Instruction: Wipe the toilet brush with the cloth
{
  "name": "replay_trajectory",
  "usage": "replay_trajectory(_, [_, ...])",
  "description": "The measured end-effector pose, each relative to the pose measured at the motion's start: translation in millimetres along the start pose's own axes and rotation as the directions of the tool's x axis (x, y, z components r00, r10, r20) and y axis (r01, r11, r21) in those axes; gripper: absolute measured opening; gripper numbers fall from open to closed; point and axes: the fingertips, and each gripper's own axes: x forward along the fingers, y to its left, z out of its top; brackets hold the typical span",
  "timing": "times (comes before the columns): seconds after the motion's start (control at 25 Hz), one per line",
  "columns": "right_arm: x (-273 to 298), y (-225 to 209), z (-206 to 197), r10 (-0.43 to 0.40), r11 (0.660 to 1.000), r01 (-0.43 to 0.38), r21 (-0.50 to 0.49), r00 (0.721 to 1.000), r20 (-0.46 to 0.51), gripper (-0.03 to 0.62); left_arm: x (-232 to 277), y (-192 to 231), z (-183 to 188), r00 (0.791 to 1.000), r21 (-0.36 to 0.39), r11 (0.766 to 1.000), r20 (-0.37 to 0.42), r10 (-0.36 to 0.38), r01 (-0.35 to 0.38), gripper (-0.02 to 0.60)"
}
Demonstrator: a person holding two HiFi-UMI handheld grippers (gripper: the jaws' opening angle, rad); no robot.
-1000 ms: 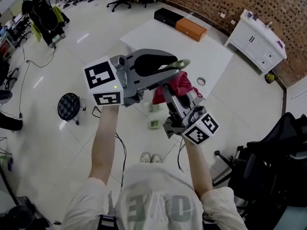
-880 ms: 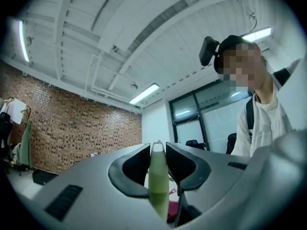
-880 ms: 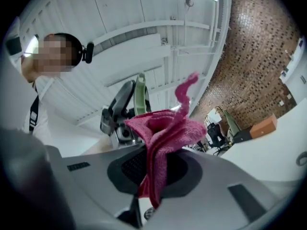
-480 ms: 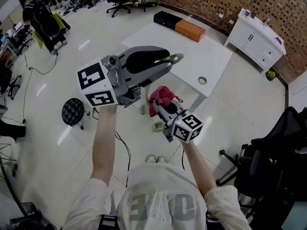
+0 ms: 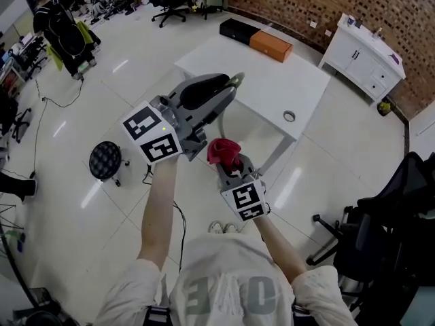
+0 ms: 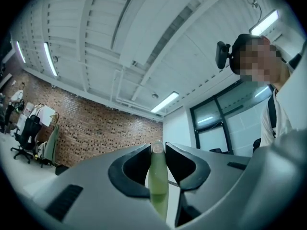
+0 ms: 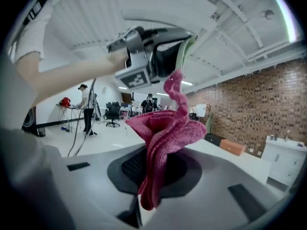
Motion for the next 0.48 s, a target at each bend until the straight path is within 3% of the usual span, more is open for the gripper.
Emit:
replay_trajectory(0.16, [-0.9, -6.3, -4.6, -0.050, 0.999, 0.050, -0.011, 0.998, -0.031, 0.031, -0.6, -9.7, -2.8, 1.000, -0.006, 1.000, 0.017, -0.005, 0.005, 0.104])
replay_trajectory(0.48, [-1.5, -19.0, 94.0, -0.039, 0.996, 0.023, 0.090, 0.983, 0.178, 0.031, -4.3, 3.4, -28.2, 0.999, -0.050, 0.998, -0.021, 0.027, -0.028, 0.103])
